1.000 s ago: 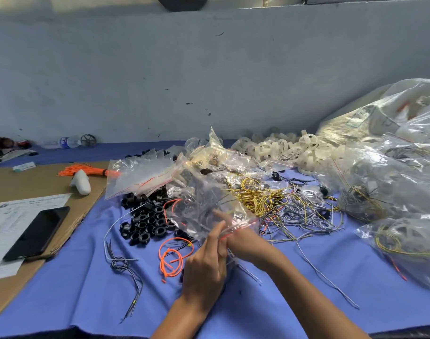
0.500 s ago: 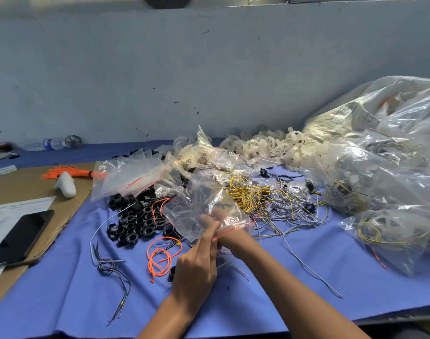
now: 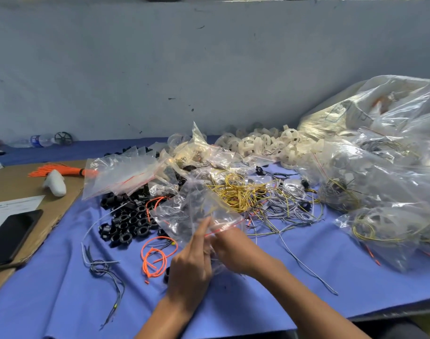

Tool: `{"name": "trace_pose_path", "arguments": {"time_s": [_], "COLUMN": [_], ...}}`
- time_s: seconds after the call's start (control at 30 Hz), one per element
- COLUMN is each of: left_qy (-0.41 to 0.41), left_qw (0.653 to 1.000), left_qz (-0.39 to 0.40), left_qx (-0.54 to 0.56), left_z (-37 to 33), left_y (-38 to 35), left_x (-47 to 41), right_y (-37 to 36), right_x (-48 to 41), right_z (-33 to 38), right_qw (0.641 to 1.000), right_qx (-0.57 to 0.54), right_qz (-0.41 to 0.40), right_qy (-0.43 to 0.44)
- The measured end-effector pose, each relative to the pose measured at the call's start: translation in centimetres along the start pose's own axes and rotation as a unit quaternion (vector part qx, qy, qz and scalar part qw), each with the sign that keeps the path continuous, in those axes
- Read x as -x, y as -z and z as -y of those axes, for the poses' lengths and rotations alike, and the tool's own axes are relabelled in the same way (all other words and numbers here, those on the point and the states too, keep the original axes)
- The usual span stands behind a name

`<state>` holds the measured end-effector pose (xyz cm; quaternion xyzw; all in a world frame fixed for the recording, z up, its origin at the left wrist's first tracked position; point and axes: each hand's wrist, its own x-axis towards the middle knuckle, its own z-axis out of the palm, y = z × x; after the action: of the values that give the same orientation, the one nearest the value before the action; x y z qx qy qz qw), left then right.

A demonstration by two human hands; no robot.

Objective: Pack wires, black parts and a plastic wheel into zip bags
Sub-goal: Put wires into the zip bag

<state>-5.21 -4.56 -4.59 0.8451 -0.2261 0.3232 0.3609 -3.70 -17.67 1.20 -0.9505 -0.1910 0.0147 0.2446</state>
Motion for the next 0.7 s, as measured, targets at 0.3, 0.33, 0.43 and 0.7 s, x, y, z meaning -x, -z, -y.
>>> {"name": "trace_pose_path", "arguments": {"time_s": [0.3, 0.33, 0.43, 0.7], "left_qy": [-0.029, -0.029, -0.027, -0.020], "left_qw": [0.998, 0.998, 0.997, 0.998], "left_qz": [-0.008, -0.008, -0.004, 0.009], "left_qx": [-0.055, -0.059, -0.066, -0.055], "left_z": [-0.1, -0.1, -0.2, -0.3], "left_y": [-0.3, -0.2, -0.1, 0.1], "left_x": [0.1, 0.0, -0.1, -0.2], "right_y": [5.3, 5.4, 4.6, 5.2], "right_x": [5.6, 5.5, 5.7, 4.9], "right_z": [-12.5, -14.0, -16.9, -18.3], "right_qw": [0.926, 0.918, 0.909, 0.917], "right_qx": [0.134, 0.160, 0.190, 0.172], "right_qz": [-0.258, -0.221, -0.171, -0.185], "right_qy": [-0.241, -0.288, -0.329, -0.310]}}
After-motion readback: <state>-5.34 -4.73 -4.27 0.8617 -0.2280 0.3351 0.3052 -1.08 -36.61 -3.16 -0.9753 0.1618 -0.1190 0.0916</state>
